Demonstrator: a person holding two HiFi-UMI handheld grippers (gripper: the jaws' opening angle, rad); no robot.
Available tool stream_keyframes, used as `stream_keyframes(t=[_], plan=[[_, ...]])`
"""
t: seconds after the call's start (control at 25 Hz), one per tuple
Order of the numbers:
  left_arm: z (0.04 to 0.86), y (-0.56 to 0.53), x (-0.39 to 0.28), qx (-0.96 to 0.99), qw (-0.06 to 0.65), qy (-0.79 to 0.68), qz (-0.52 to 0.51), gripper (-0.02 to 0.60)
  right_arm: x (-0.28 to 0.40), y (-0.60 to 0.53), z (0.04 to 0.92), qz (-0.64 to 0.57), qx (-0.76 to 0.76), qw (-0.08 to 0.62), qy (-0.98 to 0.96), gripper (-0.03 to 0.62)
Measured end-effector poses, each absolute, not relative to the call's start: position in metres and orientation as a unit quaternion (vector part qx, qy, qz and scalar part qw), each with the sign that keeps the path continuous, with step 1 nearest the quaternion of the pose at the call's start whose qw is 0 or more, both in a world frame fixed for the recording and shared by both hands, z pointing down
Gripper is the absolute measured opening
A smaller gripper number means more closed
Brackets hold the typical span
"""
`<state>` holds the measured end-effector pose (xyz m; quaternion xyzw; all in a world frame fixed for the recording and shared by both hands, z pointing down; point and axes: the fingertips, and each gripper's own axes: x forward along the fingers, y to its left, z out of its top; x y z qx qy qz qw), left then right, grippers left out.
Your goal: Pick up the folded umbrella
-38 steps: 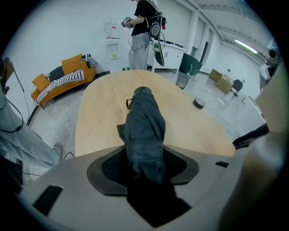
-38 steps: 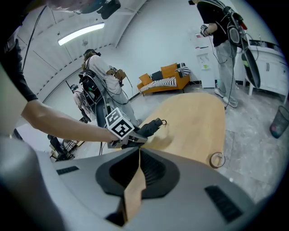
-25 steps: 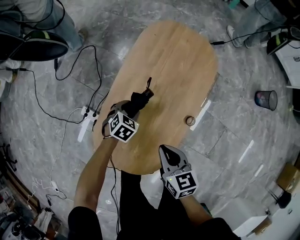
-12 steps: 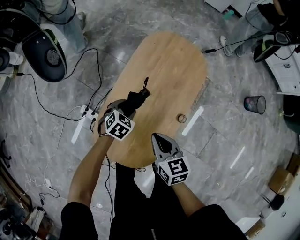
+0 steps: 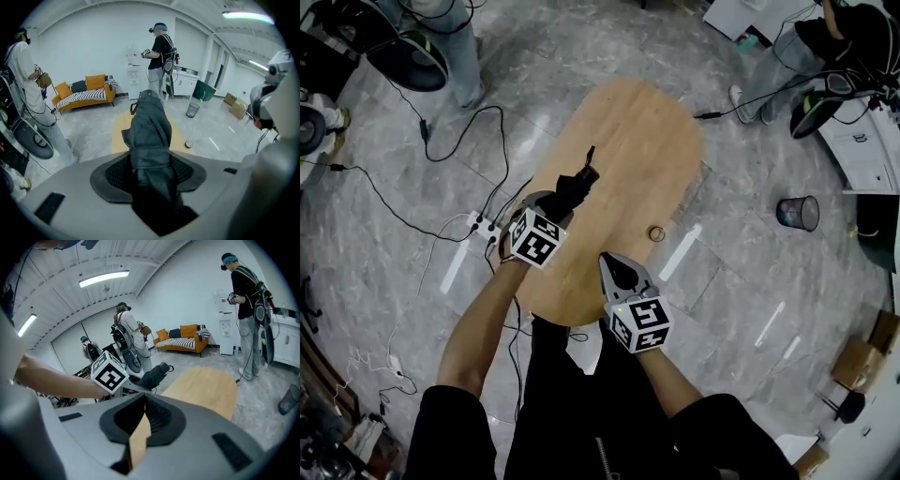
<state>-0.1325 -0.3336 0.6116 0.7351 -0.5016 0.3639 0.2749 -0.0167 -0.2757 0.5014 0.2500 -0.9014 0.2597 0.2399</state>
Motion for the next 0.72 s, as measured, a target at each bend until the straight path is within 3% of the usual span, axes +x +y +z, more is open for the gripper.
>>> stream_keyframes(t=[0.72], plan=[[0.474,-0.308,-0.152,0.753,0.205,-0.550,0.299,0.225,-0.044,-0.255,0.412,0.203,0.258,0.203,-0.923,0.012]])
